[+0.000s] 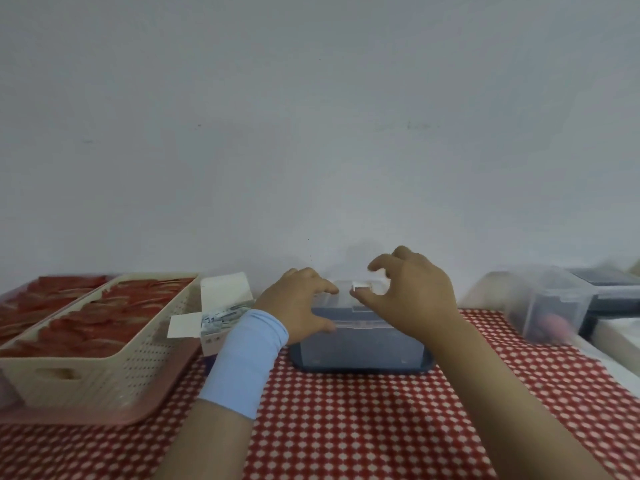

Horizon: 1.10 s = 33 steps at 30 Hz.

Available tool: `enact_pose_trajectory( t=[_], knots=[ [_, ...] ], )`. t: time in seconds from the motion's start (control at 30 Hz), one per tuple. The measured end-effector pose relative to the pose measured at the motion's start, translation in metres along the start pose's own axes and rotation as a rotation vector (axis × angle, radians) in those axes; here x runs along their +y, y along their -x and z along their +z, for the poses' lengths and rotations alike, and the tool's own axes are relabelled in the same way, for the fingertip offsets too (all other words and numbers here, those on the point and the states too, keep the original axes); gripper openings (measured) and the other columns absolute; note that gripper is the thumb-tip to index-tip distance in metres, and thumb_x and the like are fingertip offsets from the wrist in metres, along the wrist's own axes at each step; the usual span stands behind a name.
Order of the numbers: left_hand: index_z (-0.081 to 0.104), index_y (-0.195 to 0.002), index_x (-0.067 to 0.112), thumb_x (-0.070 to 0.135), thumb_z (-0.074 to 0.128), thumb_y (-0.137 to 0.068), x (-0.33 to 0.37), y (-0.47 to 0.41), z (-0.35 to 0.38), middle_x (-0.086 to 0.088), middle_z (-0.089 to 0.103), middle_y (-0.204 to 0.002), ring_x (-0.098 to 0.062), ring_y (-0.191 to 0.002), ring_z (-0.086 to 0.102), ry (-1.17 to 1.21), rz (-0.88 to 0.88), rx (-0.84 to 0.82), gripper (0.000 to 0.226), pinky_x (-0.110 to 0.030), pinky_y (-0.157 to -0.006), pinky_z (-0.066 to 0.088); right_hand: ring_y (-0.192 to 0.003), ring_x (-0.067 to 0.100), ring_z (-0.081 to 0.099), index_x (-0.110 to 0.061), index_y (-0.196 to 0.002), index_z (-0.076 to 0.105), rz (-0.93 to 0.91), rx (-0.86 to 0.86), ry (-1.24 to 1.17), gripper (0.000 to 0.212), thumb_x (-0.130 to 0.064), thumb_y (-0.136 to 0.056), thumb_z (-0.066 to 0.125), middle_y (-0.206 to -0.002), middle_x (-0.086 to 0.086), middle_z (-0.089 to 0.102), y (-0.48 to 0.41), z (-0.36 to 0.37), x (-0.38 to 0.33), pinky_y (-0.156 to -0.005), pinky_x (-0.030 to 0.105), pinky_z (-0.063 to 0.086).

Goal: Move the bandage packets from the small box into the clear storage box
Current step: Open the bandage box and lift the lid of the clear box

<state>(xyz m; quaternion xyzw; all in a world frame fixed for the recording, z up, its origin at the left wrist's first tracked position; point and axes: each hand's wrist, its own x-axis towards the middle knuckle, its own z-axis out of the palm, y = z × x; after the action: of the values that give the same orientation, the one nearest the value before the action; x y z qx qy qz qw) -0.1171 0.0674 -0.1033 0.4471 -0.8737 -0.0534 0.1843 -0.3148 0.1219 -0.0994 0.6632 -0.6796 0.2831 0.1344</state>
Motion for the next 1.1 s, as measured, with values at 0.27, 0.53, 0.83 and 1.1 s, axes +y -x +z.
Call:
enact_pose_trajectory(
  t=[0.27,0.53,0.83,1.1],
  knots=[
    [0.056,-0.136,0.029,0.035,0.064,-0.094,-0.003,-0.001,-0.006,0.009,0.055,-0.135,-0.006,-0.119,0.049,0.12,0.03,0.155,0.043,-0.018,-0.099,0.032,-0.106,0.017,0.058,-0.028,-0.129,0.045,0.205,-0.026,-0.094,0.079,-0.087,-0.075,0.047,-0.126,-0.005,0.052,-0.005,-0.014,0.019,-0.083,0.037,0.05],
    [0.063,-0.1,0.02,0.028,0.071,-0.089,0.0,-0.037,-0.011,0.005,0.06,-0.109,-0.011,-0.105,0.057,0.305,-0.105,0.524,0.016,-0.028,-0.092,0.047,-0.06,0.016,0.047,-0.008,-0.07,0.051,0.286,0.417,-0.527,0.035,-0.033,-0.095,0.054,-0.065,0.004,0.051,-0.006,0.005,0.034,-0.056,0.029,0.04],
    [0.011,-0.157,0.022,0.032,0.077,-0.082,0.003,-0.038,0.015,-0.003,0.005,-0.157,-0.023,-0.144,0.015,-0.087,-0.129,0.32,0.101,-0.032,-0.116,0.028,-0.15,0.021,0.023,-0.031,-0.152,0.04,0.173,-0.268,-0.36,0.062,-0.033,-0.094,0.061,-0.164,-0.002,0.024,-0.002,0.035,0.046,-0.122,0.04,0.023],
    [-0.013,-0.156,0.02,0.029,0.075,-0.086,0.001,-0.037,0.025,0.003,-0.011,-0.154,-0.026,-0.145,0.014,-0.07,-0.12,0.339,0.113,-0.031,-0.114,0.031,-0.153,0.028,0.011,-0.035,-0.159,0.015,0.195,-0.49,-0.284,0.084,-0.033,-0.087,0.058,-0.169,-0.003,-0.002,-0.003,0.031,0.047,-0.119,0.05,0.026]
  ],
)
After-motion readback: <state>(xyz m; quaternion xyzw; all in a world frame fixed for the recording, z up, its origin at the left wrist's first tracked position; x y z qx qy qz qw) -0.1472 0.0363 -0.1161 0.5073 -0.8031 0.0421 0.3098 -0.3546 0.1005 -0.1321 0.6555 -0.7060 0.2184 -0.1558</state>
